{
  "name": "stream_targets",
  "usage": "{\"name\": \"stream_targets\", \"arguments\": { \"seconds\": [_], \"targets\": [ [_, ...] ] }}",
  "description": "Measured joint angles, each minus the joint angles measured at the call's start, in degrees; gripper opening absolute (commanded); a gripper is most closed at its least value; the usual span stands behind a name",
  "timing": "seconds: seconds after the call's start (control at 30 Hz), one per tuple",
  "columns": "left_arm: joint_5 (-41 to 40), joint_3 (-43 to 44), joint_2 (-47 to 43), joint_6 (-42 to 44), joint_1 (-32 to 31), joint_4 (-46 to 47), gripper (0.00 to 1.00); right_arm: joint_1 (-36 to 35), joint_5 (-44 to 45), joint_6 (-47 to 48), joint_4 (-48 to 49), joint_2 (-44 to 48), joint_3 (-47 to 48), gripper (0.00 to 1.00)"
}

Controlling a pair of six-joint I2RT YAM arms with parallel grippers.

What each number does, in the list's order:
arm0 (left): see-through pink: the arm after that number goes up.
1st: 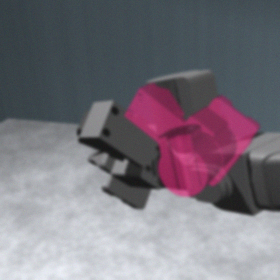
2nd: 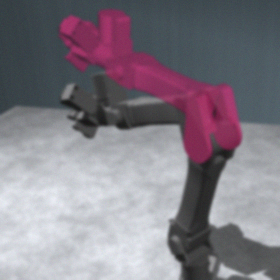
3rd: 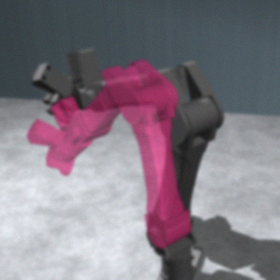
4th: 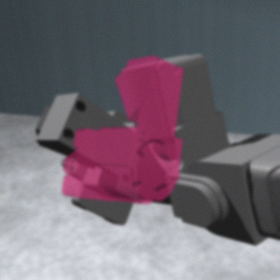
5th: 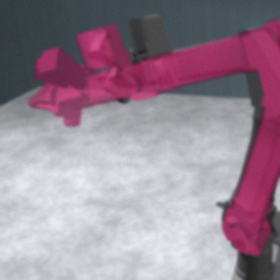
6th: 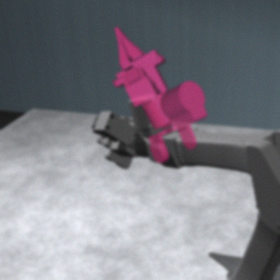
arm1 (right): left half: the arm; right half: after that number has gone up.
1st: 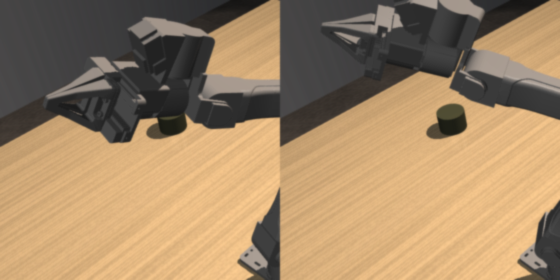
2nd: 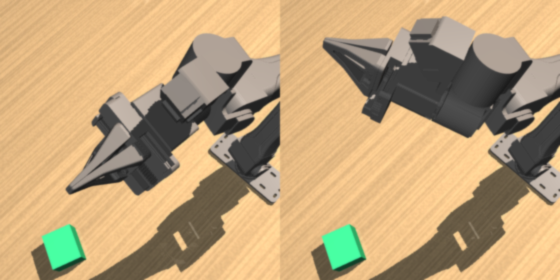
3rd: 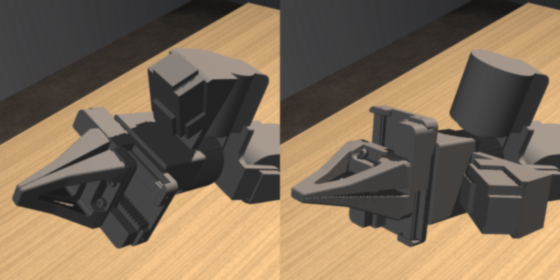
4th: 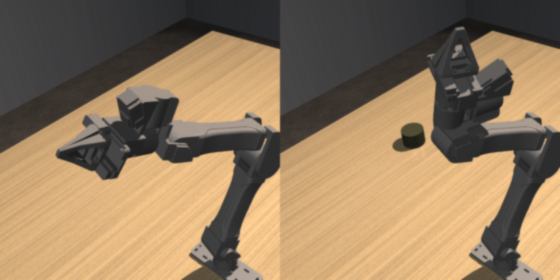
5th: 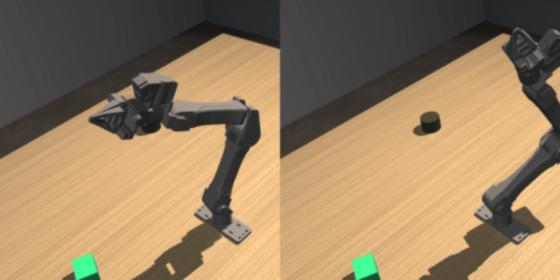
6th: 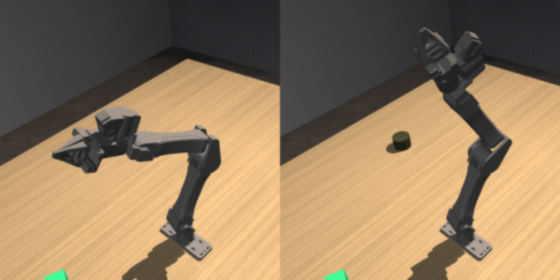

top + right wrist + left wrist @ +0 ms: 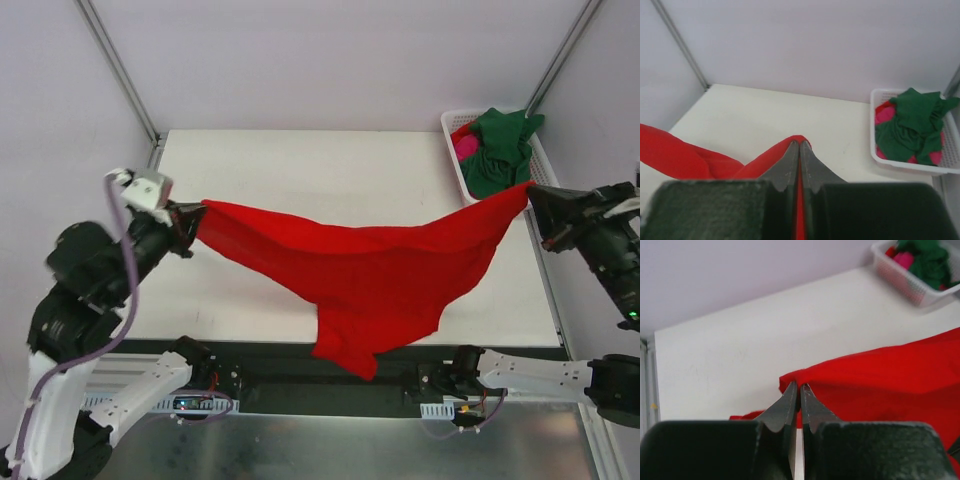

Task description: Fold and stack the t-shirts

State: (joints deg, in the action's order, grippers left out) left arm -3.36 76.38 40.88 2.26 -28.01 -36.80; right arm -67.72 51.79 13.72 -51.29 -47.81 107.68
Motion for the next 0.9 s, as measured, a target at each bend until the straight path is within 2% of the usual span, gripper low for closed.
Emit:
{"name": "stream_targets", "arguments": {
  "seconds": [0.2,0.33,0.43,0.63,0.9],
  "targets": [
    [8.8,7.9,-10.2,-0.3,0.0,0.0,0.0,0.2,-13.4,0.0,0.8,6.3,-1.2,0.01],
    [11.5,9.2,-14.8,-0.8,0.0,0.1,0.0,0.2,-15.6,0.8,2.2,7.7,-2.5,0.01],
    [12.1,8.1,-14.4,-0.8,0.0,0.0,0.0,0.2,-14.0,3.3,1.9,4.6,-0.3,0.01],
    [11.4,7.1,-6.8,-0.2,0.0,-1.7,0.0,0.3,-5.9,13.3,5.1,-10.6,11.3,0.01],
    [6.1,7.9,3.9,4.2,0.0,-1.0,0.0,1.2,5.1,37.3,24.3,-20.3,9.4,0.02]
  ]
}}
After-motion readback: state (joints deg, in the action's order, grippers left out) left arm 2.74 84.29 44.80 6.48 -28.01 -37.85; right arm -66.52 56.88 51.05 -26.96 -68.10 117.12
